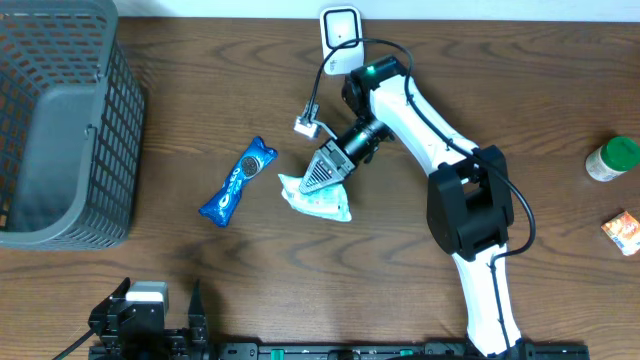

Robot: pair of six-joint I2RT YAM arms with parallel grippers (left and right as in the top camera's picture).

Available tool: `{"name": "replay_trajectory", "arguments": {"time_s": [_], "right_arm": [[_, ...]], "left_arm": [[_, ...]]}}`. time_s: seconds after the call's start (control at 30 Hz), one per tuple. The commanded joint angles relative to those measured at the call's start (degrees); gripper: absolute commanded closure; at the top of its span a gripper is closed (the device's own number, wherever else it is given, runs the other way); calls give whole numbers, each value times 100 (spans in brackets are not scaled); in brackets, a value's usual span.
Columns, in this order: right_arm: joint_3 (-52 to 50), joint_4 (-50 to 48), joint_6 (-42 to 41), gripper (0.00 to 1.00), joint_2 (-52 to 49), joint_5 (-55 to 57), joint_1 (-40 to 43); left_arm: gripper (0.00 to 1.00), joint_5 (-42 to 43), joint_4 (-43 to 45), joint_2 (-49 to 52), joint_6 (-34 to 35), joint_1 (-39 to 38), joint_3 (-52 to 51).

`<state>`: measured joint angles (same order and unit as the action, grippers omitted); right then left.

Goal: Scan the item barcode
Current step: 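Lower the right gripper onto the wipes pack and grasp it, then lift the wipes pack and hold it before the scanner window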

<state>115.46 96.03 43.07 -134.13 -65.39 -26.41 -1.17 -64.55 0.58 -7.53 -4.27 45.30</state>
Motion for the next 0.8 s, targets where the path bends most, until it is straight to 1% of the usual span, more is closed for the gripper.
{"name": "replay_trajectory", "arguments": {"time_s": [0.0, 0.17, 0.27, 0.33, 0.43, 0.47, 0.5, 0.57, 0.6, 0.63, 0.67, 0.7, 0.77], "right_arm": [[-44, -33, 555, 99, 2, -542, 57], [-44, -44, 629, 99, 2, -470, 50], [-35, 33, 595, 99, 17, -177, 50], [-15, 42, 271, 99, 42, 208, 48], [155, 17, -531, 99, 68, 914, 50], [317, -66, -1220, 99, 87, 1499, 50], [424, -155, -1740, 99, 105, 1947, 50], [684, -437, -3338, 99, 131, 3517, 42], [802, -531, -3998, 99, 136, 4325, 26], [914, -551, -4474, 99, 138, 5034, 7], [1043, -568, -4859, 99, 138, 5672, -17], [1134, -608, -5025, 99, 138, 6046, -37], [1241, -892, -5084, 99, 138, 6590, -81]], "left_arm": [[2, 72, -13, -37, -52, 20, 4], [2, 72, -13, -37, -55, 20, 2], [2, 72, -13, -37, -52, 20, 4], [2, 72, -13, -37, -52, 20, 2], [2, 72, -13, -37, -55, 20, 4], [2, 72, -13, -37, -55, 20, 2], [2, 72, -13, -37, -52, 20, 2], [2, 72, -13, -37, -52, 20, 2], [2, 72, -13, -37, -52, 20, 2], [2, 72, -13, -39, -55, 20, 4], [2, 72, -13, -37, -52, 20, 4], [2, 72, -13, -37, -52, 20, 4], [2, 72, -13, -39, -52, 20, 2]]}}
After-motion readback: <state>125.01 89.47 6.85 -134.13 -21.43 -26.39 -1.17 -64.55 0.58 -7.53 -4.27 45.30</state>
